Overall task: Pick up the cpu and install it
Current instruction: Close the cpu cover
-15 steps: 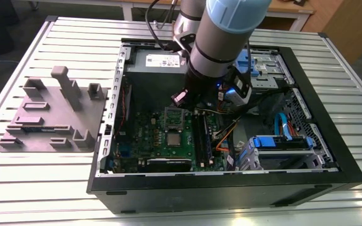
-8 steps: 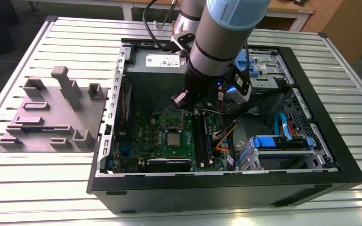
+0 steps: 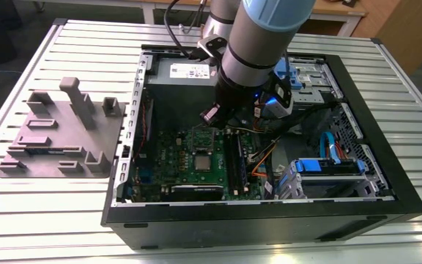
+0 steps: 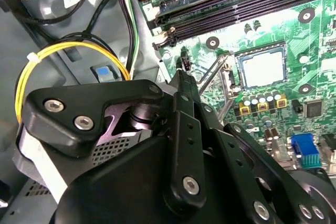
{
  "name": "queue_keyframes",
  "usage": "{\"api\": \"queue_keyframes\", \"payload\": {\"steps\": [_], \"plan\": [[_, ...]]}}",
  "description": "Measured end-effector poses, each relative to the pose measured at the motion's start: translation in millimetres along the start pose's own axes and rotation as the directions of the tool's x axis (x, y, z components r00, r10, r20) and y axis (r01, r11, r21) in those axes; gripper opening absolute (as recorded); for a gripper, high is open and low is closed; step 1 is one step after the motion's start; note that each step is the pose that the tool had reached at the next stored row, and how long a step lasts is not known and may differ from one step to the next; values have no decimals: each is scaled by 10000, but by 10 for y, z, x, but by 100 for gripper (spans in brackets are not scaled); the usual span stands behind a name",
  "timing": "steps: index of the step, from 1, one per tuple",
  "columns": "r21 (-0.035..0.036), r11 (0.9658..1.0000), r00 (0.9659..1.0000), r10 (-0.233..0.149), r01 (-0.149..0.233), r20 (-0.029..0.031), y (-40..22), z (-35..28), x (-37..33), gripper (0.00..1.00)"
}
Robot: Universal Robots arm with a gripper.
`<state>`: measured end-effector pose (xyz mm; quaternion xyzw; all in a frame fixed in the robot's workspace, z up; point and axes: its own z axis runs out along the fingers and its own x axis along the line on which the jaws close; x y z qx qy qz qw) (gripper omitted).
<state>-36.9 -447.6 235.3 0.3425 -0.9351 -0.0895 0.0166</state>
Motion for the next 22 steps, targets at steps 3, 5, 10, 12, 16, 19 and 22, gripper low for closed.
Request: {"api": "queue_keyframes", "payload": {"steps": [3, 5, 10, 12, 16, 19, 22], "plan": [[-7, 9998, 9997, -220, 220, -40, 2, -9, 0, 10], [-11, 9994, 9994, -344, 344, -62, 3, -14, 1, 10], [-18, 9984, 9984, -557, 557, -103, 6, -27, 1, 10], [-20, 9984, 9983, -565, 565, -103, 6, -27, 1, 10], [-20, 9984, 9983, -569, 569, -104, 6, -28, 1, 10], [-18, 9984, 9983, -570, 570, -108, 9, -38, 2, 10], [-20, 9984, 9983, -570, 570, -103, 13, -51, 3, 10]]}}
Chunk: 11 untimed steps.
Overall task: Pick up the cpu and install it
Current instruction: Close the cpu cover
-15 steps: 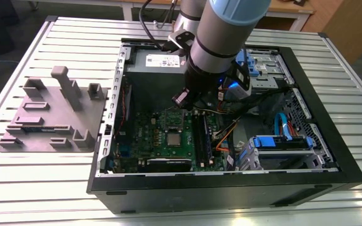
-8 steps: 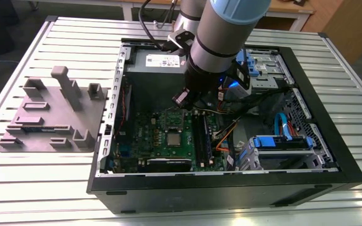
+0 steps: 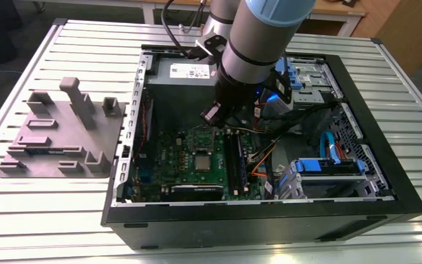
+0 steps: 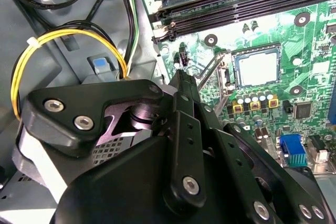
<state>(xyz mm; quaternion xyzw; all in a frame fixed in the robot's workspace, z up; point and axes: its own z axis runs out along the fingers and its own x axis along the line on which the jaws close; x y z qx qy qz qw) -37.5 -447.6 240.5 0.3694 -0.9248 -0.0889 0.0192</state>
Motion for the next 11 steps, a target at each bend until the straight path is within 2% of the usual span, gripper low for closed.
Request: {"api": "queue_keyframes", "payload": {"steps": [11], "plan": [[-2, 10000, 10000, -2, 2, 3, 5, -25, -1, 10]]}}
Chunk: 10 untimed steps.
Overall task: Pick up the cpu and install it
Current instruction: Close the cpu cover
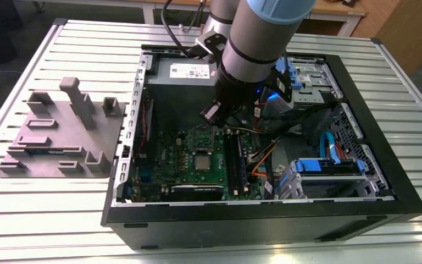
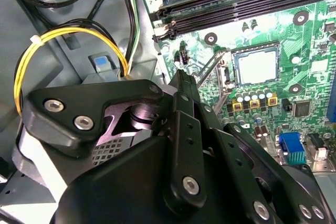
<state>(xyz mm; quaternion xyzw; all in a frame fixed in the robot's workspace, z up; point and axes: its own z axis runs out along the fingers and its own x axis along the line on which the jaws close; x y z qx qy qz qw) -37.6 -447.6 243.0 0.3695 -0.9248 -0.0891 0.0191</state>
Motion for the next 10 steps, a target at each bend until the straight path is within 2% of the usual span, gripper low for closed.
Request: {"api": "queue_keyframes", "payload": {"steps": [10], "plan": [[2, 10000, 10000, -24, 24, -8, -3, -11, 11, 10]]}}
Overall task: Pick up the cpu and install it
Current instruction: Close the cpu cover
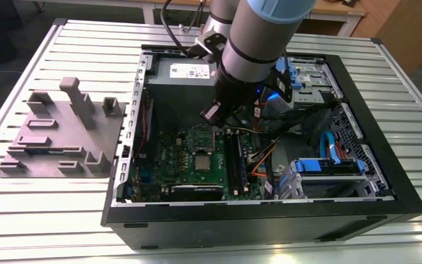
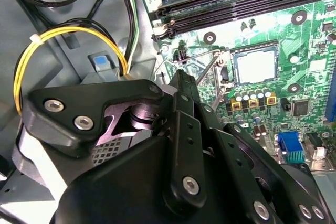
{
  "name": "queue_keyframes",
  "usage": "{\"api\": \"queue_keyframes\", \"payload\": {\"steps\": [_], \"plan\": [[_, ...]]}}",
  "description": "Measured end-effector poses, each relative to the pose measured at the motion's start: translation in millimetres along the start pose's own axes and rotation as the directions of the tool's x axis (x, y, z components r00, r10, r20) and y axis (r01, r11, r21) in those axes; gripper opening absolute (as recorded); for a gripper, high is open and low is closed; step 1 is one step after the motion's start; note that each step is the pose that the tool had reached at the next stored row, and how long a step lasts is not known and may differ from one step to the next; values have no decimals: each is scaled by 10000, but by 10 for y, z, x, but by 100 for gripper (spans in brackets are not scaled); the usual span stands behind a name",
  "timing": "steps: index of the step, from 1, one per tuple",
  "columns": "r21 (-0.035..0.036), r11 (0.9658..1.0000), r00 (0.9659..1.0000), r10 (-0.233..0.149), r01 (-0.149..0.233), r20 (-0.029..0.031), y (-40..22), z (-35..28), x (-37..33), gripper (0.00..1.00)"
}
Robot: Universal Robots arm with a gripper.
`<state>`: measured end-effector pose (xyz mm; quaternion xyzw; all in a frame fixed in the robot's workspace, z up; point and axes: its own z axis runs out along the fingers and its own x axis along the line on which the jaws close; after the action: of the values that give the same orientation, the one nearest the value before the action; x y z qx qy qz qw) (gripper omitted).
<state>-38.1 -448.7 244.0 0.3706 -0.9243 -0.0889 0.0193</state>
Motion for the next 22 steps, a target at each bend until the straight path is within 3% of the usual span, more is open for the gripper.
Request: {"api": "queue_keyframes", "payload": {"steps": [22], "plan": [[-9, 9996, 9996, -287, 287, -52, -140, -28, 163, 10]]}}
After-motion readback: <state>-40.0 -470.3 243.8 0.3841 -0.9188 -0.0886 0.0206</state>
